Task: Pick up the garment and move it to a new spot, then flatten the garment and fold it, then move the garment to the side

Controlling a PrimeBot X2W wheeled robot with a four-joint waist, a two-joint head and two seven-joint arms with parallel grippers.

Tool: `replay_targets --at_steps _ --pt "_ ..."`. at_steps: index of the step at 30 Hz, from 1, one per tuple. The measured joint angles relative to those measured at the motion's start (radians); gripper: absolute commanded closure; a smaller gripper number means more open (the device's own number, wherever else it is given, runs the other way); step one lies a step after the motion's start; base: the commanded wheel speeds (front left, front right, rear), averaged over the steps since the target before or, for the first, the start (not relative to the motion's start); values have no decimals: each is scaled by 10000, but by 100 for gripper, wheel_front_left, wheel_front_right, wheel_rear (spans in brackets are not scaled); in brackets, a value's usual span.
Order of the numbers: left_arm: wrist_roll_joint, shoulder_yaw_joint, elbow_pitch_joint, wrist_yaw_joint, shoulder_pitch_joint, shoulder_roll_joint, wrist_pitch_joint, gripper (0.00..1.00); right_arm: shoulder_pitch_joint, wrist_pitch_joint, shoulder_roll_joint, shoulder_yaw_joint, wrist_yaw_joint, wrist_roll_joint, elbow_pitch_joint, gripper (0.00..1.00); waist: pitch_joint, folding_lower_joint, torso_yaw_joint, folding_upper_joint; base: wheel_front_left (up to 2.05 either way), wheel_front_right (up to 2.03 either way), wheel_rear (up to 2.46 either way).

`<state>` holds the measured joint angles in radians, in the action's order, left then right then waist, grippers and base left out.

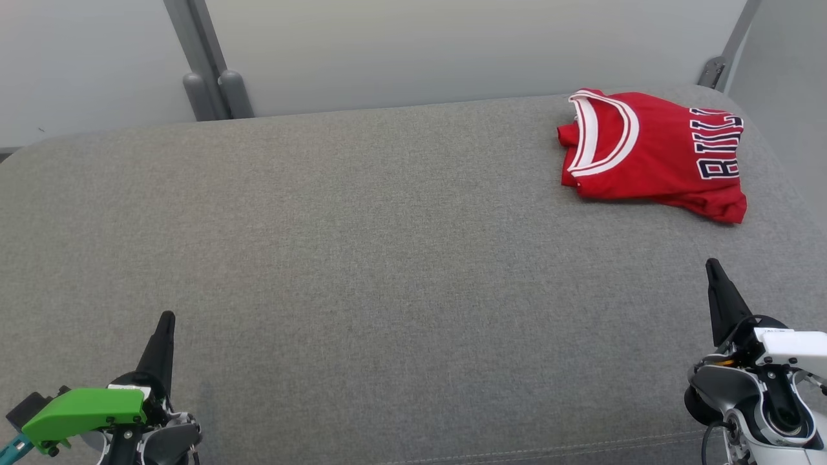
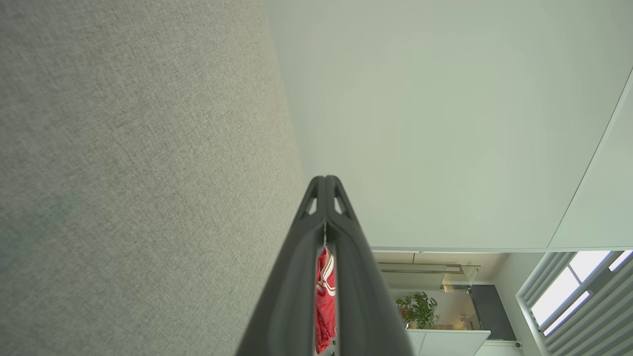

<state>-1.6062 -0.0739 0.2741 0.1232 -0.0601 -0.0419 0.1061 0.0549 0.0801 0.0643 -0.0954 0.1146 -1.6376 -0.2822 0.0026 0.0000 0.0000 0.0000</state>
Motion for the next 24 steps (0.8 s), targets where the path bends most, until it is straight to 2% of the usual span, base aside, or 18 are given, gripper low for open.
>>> replay_targets --at_steps 24 --pt "0 -4 0 0 -2 2 2 100 2 0 -10 -12 0 0 2 100 1 0 -1 0 0 0 0"
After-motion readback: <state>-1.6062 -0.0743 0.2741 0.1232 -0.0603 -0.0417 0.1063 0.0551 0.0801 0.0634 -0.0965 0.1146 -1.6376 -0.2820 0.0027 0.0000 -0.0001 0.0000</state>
